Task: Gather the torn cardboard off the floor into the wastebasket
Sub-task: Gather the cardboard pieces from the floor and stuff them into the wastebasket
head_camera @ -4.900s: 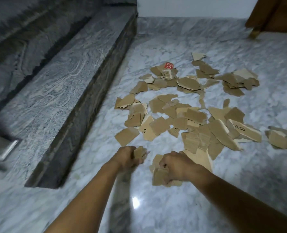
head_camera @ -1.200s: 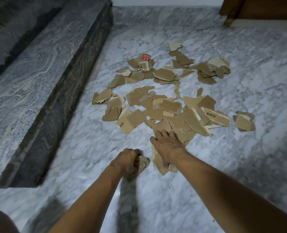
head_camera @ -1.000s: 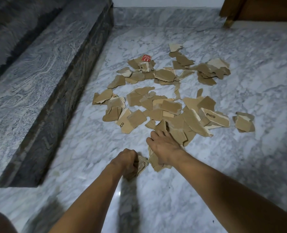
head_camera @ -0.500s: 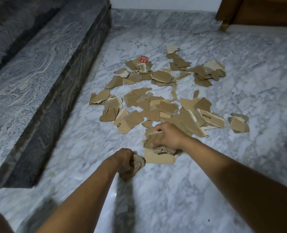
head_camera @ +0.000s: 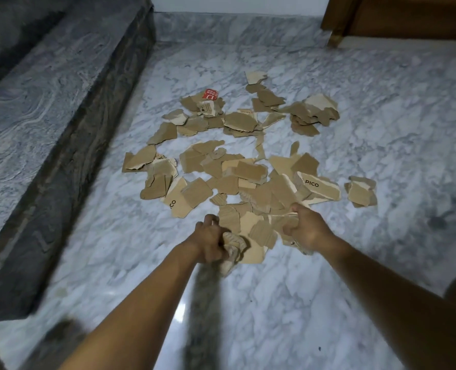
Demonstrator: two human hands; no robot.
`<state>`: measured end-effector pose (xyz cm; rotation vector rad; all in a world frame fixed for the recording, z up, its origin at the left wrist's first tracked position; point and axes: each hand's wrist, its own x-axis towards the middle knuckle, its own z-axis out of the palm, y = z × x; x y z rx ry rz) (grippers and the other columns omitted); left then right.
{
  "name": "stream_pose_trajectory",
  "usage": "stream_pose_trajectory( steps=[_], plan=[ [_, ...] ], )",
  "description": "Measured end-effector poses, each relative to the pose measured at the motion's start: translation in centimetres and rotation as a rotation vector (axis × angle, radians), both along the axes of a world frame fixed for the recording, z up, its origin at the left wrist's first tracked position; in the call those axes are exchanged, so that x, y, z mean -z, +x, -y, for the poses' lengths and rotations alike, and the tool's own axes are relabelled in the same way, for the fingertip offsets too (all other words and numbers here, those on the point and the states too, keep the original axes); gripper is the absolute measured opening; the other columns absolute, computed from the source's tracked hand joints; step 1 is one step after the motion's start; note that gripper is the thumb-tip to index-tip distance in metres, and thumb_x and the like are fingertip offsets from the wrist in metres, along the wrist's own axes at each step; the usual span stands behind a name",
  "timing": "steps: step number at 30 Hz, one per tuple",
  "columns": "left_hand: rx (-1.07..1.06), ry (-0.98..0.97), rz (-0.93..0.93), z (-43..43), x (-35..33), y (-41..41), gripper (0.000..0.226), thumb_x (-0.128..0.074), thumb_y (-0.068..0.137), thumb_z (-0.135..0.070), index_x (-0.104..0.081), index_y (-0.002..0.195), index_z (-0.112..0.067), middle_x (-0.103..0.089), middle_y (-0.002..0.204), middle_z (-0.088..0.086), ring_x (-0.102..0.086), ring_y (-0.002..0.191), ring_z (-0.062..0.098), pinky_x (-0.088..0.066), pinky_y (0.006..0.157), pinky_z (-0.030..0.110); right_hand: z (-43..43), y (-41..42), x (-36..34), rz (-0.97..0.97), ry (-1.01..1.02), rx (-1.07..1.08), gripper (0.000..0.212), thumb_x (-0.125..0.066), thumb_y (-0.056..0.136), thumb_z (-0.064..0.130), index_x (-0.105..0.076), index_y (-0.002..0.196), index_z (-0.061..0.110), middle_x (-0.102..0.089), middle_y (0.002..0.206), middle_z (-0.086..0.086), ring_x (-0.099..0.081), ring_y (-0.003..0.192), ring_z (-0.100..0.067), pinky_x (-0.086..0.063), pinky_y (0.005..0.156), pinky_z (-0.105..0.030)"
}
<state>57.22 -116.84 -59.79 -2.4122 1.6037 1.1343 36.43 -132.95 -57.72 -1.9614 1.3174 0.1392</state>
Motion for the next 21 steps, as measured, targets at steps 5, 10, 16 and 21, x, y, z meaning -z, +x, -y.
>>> stream_pose_trajectory(
  steps=[5, 10, 16, 21],
  plan=[
    [0.072, 0.026, 0.093, 2.7, -0.3, 1.4, 0.062, -0.071, 0.068, -0.045, -0.056, 0.127, -0.032, -0.043, 0.126, 0.008, -0.040, 0.119, 0.031, -0.045, 0.100, 0.044, -0.7, -1.1, 2.1, -0.091, -0.020, -0.028, 0.043, -0.078, 0.076, 0.038, -0.066, 0.115, 0.026, -0.070, 0.096, 0.002, -0.068, 0.097, -0.021, -0.048, 0.076, -0.025],
    [-0.071, 0.103, -0.084, 2.4, -2.2, 4.9, 0.037, -0.086, 0.063, -0.021, -0.073, 0.098, -0.018, -0.074, 0.093, -0.002, -0.069, 0.086, 0.016, -0.056, 0.077, 0.028, 0.9, 1.1, -0.4, -0.013, 0.048, -0.031, 0.044, -0.086, 0.068, 0.044, -0.064, 0.104, 0.029, -0.067, 0.092, 0.008, -0.063, 0.087, -0.015, -0.047, 0.069, -0.021],
    [-0.032, -0.067, -0.133, 3.8, -2.7, 5.3, 0.038, -0.078, 0.060, -0.027, -0.070, 0.097, -0.024, -0.064, 0.103, -0.002, -0.063, 0.098, 0.021, -0.052, 0.078, 0.022, -2.1, 4.1, 1.8, -0.208, -0.003, -0.215, 0.068, -0.081, 0.073, 0.049, -0.058, 0.131, 0.023, -0.049, 0.136, -0.008, -0.051, 0.122, -0.031, -0.047, 0.099, -0.036],
    [0.054, -0.081, 0.036, 6.0, -1.2, 1.5, 0.048, -0.059, 0.079, -0.027, -0.060, 0.126, -0.016, -0.051, 0.129, 0.011, -0.051, 0.121, 0.024, -0.042, 0.099, 0.025, -3.5, 3.0, 3.5, -0.122, -0.113, -0.173, 0.070, -0.077, 0.083, 0.035, -0.041, 0.141, 0.021, -0.046, 0.143, -0.004, -0.044, 0.133, -0.029, -0.042, 0.105, -0.040]
  ],
)
